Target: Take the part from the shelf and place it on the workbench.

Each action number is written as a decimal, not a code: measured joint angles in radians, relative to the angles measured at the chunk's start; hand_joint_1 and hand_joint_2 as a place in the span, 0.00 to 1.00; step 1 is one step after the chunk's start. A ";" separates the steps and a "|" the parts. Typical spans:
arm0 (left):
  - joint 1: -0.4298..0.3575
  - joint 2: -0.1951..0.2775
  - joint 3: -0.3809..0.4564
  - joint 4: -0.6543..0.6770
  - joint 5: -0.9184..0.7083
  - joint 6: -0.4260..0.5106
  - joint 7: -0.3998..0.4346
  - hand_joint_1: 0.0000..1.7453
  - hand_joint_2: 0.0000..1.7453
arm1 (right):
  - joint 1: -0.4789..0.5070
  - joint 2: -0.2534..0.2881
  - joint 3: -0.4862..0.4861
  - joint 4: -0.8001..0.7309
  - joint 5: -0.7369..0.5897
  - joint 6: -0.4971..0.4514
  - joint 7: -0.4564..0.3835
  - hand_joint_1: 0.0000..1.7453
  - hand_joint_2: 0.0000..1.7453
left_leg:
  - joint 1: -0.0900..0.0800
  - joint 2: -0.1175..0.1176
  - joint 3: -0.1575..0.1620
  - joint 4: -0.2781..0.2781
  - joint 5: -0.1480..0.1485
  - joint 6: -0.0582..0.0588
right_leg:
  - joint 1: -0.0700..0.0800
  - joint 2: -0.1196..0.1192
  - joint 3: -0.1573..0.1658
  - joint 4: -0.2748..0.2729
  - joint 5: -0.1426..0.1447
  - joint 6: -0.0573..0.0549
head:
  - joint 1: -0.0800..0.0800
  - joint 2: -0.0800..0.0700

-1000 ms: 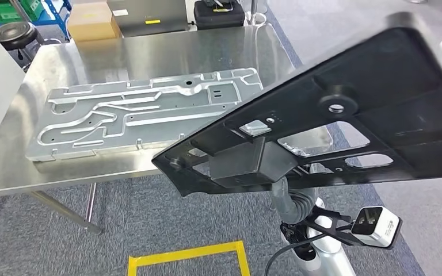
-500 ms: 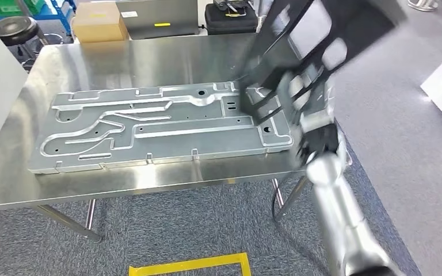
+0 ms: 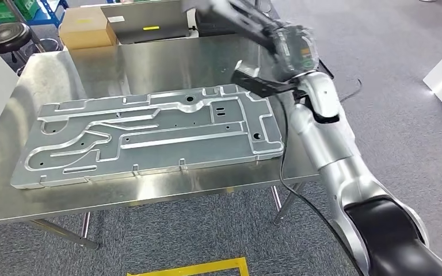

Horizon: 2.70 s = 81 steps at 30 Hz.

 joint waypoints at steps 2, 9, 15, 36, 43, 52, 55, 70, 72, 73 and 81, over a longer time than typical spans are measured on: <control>-0.008 0.001 -0.006 0.000 -0.005 -0.003 -0.001 0.00 1.00 | -0.040 0.051 0.080 0.111 0.116 0.060 0.030 1.00 1.00 | -0.007 0.003 0.025 -0.078 0.028 0.012 | 0.001 0.003 0.002 -0.001 -0.003 0.007 | 0.000 0.000; -0.029 -0.004 -0.026 0.000 -0.018 -0.017 -0.010 0.00 1.00 | -0.042 0.212 0.291 0.391 0.220 0.151 0.024 1.00 1.00 | 0.002 0.000 0.043 -0.113 0.042 0.041 | -0.003 -0.007 -0.078 0.160 -0.094 0.043 | 0.000 0.000; -0.025 -0.006 -0.037 0.000 -0.019 -0.023 -0.016 0.00 1.00 | -0.033 0.248 0.348 0.489 0.220 0.170 0.017 1.00 1.00 | 0.003 -0.008 0.051 -0.096 0.021 0.030 | -0.013 -0.012 -0.081 0.105 -0.006 0.049 | 0.000 0.000; -0.029 -0.015 -0.079 0.000 -0.049 -0.032 -0.043 0.00 0.00 | 0.021 0.237 0.329 0.599 0.132 0.154 0.128 0.00 0.00 | 0.010 -0.002 0.067 -0.087 0.005 0.019 | -0.008 -0.008 -0.018 0.000 0.020 0.047 | 0.000 0.000; -0.030 -0.017 -0.090 0.000 -0.053 -0.030 -0.043 0.00 0.00 | 0.041 0.221 0.255 0.592 -0.008 0.037 -0.004 0.00 0.00 | 0.004 0.000 0.058 -0.090 0.016 0.040 | -0.010 -0.010 -0.134 0.263 -0.096 0.055 | 0.000 0.000; -0.035 -0.024 -0.095 0.001 -0.046 -0.028 -0.035 0.00 0.00 | 0.062 0.219 0.038 0.384 -0.435 0.040 -0.347 0.00 0.00 | -0.004 -0.001 0.045 -0.071 0.000 0.010 | -0.002 -0.013 -0.002 -0.012 0.012 0.014 | 0.000 0.000; -0.030 -0.023 -0.093 0.001 -0.028 -0.028 -0.041 0.00 0.00 | 0.130 0.195 -0.014 0.198 -0.677 0.137 -0.402 0.00 0.00 | 0.001 0.000 -0.020 0.079 -0.086 -0.002 | -0.007 -0.018 0.004 -0.020 0.015 0.006 | -0.001 0.000; 0.037 -0.022 -0.045 0.001 0.028 -0.030 -0.089 0.00 0.00 | 0.766 -0.077 -0.562 -0.777 -1.049 0.076 -0.523 0.00 0.00 | 0.014 -0.013 0.073 -0.082 -0.008 0.043 | -0.013 -0.019 -0.047 0.139 -0.101 0.073 | 0.000 0.000; 0.039 -0.022 -0.038 0.001 0.030 -0.030 -0.097 0.00 0.00 | 0.891 -0.081 -0.674 -0.856 -1.096 0.096 -0.525 0.00 0.00 | 0.009 -0.015 0.073 -0.082 -0.010 0.049 | -0.012 -0.018 -0.103 0.254 -0.146 0.074 | 0.000 0.000; 0.041 -0.022 -0.035 0.001 0.031 -0.030 -0.100 0.00 0.00 | 0.943 -0.079 -0.729 -0.887 -1.116 0.104 -0.525 0.00 0.00 | 0.006 -0.016 0.074 -0.082 -0.011 0.050 | -0.012 -0.017 -0.112 0.268 -0.142 0.072 | 0.000 0.000; 0.039 -0.023 -0.017 0.001 0.031 -0.029 -0.105 0.00 0.00 | 1.122 -0.017 -1.023 -0.986 -1.147 0.135 -0.525 0.00 0.00 | -0.009 -0.010 0.079 -0.082 -0.011 0.030 | -0.001 -0.017 0.020 -0.004 -0.011 0.037 | 0.000 0.000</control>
